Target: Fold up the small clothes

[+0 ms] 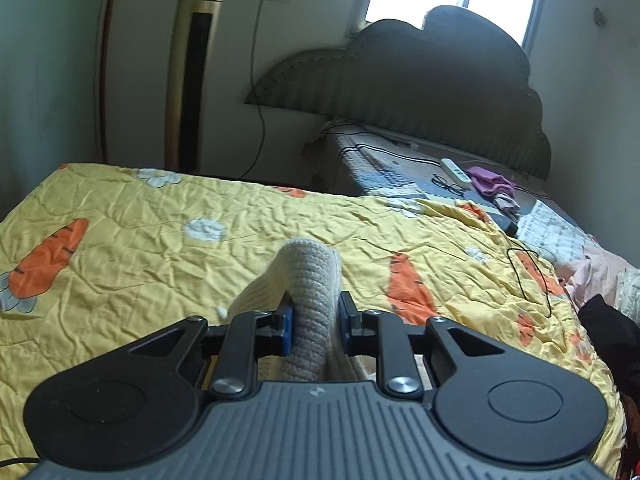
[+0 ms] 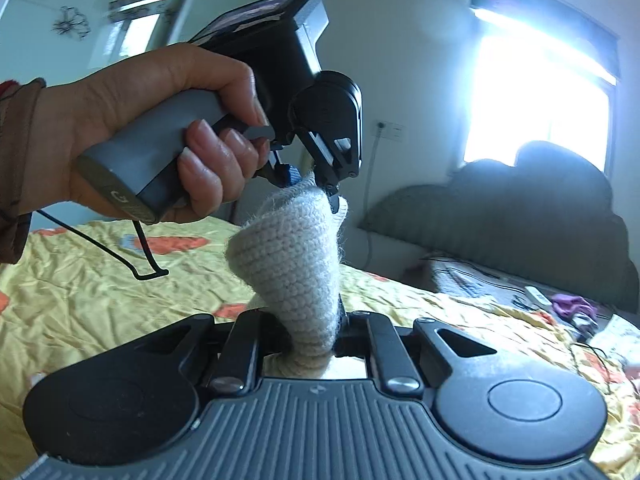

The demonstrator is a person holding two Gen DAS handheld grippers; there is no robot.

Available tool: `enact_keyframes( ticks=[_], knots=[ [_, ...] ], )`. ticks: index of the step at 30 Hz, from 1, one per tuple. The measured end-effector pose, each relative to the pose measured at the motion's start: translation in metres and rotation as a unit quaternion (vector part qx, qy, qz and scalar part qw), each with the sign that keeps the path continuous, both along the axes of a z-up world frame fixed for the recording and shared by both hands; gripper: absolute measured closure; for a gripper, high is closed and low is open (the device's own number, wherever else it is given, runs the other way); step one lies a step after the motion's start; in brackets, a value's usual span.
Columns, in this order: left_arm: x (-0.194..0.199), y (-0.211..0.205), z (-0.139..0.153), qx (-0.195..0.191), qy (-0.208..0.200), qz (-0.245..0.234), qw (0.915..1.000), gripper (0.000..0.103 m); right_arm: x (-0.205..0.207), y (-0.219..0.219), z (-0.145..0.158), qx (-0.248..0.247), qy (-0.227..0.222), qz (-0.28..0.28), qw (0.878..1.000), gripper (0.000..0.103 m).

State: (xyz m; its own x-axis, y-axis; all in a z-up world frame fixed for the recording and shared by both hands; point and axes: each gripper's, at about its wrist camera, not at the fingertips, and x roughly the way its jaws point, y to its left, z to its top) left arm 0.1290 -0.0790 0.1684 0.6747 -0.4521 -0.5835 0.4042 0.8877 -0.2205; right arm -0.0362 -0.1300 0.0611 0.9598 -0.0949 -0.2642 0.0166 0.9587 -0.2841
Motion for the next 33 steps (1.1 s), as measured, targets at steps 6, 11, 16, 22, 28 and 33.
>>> enact_keyframes(
  ticks=[6, 11, 16, 22, 28, 33],
  knots=[
    [-0.01, -0.052, -0.007, 0.013, 0.005, -0.031, 0.9994, 0.082, -0.008, -0.029, -0.003, 0.012, -0.003, -0.036, 0.999, 0.088],
    [-0.017, -0.092, -0.025, 0.029, 0.009, -0.047, 0.9984, 0.082, -0.018, -0.058, -0.009, 0.033, 0.004, -0.06, 0.998, 0.088],
    [-0.019, -0.13, -0.045, 0.038, 0.022, -0.065, 0.9969, 0.082, -0.028, -0.085, -0.012, 0.049, 0.009, -0.085, 0.995, 0.088],
    [-0.025, -0.169, -0.064, 0.057, 0.029, -0.085, 0.9943, 0.082, -0.034, -0.113, -0.024, 0.092, 0.021, -0.112, 0.989, 0.088],
    [-0.033, -0.196, -0.076, 0.082, 0.024, -0.101, 0.9912, 0.084, -0.038, -0.135, -0.035, 0.132, 0.033, -0.125, 0.983, 0.088],
    [-0.037, -0.206, -0.084, 0.095, 0.023, -0.104, 0.9897, 0.084, -0.043, -0.155, -0.041, 0.188, 0.043, -0.131, 0.973, 0.088]
  ],
)
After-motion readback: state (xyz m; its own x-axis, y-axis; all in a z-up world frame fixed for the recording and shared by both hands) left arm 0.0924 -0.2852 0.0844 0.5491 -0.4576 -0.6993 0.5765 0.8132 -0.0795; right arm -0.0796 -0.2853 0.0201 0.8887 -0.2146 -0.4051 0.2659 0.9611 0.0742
